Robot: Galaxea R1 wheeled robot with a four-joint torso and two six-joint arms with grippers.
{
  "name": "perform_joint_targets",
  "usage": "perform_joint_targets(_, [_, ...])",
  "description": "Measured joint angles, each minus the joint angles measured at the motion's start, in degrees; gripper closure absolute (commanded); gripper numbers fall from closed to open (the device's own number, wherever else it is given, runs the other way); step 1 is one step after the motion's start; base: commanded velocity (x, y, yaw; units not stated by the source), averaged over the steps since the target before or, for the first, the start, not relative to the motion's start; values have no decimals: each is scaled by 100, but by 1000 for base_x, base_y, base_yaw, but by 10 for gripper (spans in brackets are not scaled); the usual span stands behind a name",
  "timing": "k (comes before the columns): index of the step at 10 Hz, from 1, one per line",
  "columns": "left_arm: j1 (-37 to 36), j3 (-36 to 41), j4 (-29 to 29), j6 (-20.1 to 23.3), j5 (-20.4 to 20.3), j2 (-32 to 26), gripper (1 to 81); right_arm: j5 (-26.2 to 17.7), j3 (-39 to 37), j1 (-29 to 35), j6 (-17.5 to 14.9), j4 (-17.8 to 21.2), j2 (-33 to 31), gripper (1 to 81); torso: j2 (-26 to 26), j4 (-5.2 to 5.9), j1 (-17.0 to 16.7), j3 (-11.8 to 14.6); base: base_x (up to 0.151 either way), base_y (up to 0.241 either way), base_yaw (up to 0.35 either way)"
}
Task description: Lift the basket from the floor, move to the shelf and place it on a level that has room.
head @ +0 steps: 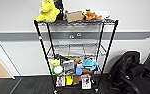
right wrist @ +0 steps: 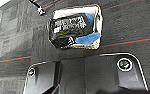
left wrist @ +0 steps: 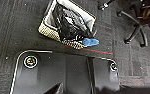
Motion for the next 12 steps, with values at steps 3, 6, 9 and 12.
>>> perform_joint_targets(3, [-55,-173,-44,0,-6,41,10,11,-216,-13,0,0,132,10,-597,0,383,-559,0,0,0])
perform_joint_targets(6, [-243,-246,-98,-5,-17,107,10,11,-364,0,0,0,252,10,-1145,0,735,-1071,0,0,0])
perform_joint_targets(9, [-447,-279,-152,-17,193,140,10,18,-394,0,2,2,258,10,-1648,0,1056,-1173,0,0,0])
perform_joint_targets(12, [-496,-293,-155,-20,262,193,10,20,-638,6,2,5,413,10,-2245,0,1430,-1178,0,0,0])
